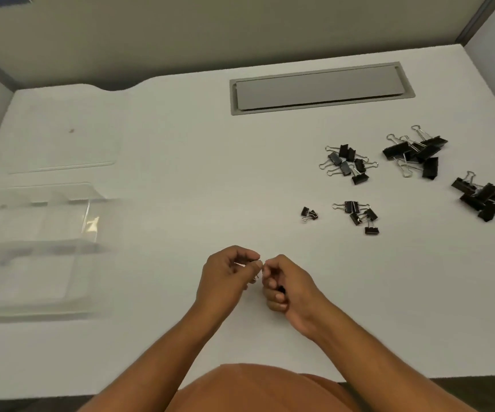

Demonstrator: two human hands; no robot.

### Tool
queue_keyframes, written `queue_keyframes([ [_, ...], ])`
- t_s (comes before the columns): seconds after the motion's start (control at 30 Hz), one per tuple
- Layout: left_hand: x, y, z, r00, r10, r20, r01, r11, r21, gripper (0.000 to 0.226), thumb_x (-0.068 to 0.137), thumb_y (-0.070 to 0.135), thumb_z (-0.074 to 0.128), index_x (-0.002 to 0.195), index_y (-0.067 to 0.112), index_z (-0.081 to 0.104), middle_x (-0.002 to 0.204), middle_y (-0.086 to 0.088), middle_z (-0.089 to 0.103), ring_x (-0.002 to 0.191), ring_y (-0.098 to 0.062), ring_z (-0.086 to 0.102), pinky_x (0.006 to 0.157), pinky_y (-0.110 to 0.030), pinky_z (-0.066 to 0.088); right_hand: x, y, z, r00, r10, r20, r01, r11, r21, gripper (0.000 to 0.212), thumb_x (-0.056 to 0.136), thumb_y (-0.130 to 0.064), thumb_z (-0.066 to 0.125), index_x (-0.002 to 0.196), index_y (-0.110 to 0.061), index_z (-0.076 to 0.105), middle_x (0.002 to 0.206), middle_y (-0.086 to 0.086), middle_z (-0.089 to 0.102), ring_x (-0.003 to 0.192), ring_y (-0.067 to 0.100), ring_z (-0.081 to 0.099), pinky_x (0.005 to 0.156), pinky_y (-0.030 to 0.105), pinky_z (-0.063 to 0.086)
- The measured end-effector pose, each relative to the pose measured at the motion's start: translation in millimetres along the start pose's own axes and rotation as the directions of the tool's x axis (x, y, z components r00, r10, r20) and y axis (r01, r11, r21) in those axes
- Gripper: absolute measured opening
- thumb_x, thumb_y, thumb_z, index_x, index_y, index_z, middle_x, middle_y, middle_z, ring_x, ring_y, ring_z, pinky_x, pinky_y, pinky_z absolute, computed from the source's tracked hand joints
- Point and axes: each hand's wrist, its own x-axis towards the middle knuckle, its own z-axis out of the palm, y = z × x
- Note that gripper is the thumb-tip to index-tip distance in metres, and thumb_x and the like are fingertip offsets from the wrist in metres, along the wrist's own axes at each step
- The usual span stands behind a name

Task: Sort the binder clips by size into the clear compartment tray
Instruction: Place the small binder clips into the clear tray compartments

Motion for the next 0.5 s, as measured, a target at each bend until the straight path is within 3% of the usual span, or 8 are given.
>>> queue_keyframes([
  [0.13, -18.1, -13.5, -41.6, 0.999, -0.010, -0.052, 0.005, 0.996, -0.087, 0.005, 0.091, 0.015, 0.078, 0.095, 0.018, 0.079, 0.083, 0.001, 0.078, 0.073, -0.015, 0.074, 0.065, -0.024, 0.056, -8.4, 15.5, 39.4, 0.993, 0.046, 0.110, -0.032, 0.992, -0.125, 0.040, 0.100, -0.034, 0.047, 0.064, -0.020, 0.040, 0.065, 0.001, 0.024, 0.053, 0.015, 0.015, 0.047, 0.028, 0.016],
  [0.33, -46.1, -35.4, -120.0, 0.984, -0.017, -0.178, -0.026, 0.972, -0.234, 0.006, 0.090, 0.012, 0.080, 0.094, 0.016, 0.080, 0.082, -0.003, 0.078, 0.072, -0.018, 0.073, 0.065, -0.026, 0.057, -3.2, 14.3, 117.3, 0.980, 0.055, 0.189, 0.000, 0.961, -0.275, 0.042, 0.102, -0.035, 0.048, 0.067, -0.020, 0.030, 0.064, 0.000, 0.023, 0.053, 0.016, 0.012, 0.052, 0.032, 0.012],
  [0.5, -59.3, -58.6, -210.7, 0.923, 0.054, -0.380, -0.111, 0.985, -0.131, 0.009, 0.089, 0.019, 0.082, 0.094, 0.025, 0.076, 0.085, 0.009, 0.077, 0.077, -0.010, 0.073, 0.067, -0.020, 0.056, 2.8, 27.2, 192.8, 0.971, 0.036, 0.236, 0.072, 0.898, -0.434, 0.039, 0.101, -0.028, 0.048, 0.067, -0.019, 0.032, 0.069, 0.004, 0.023, 0.057, 0.019, 0.015, 0.053, 0.031, 0.017],
])
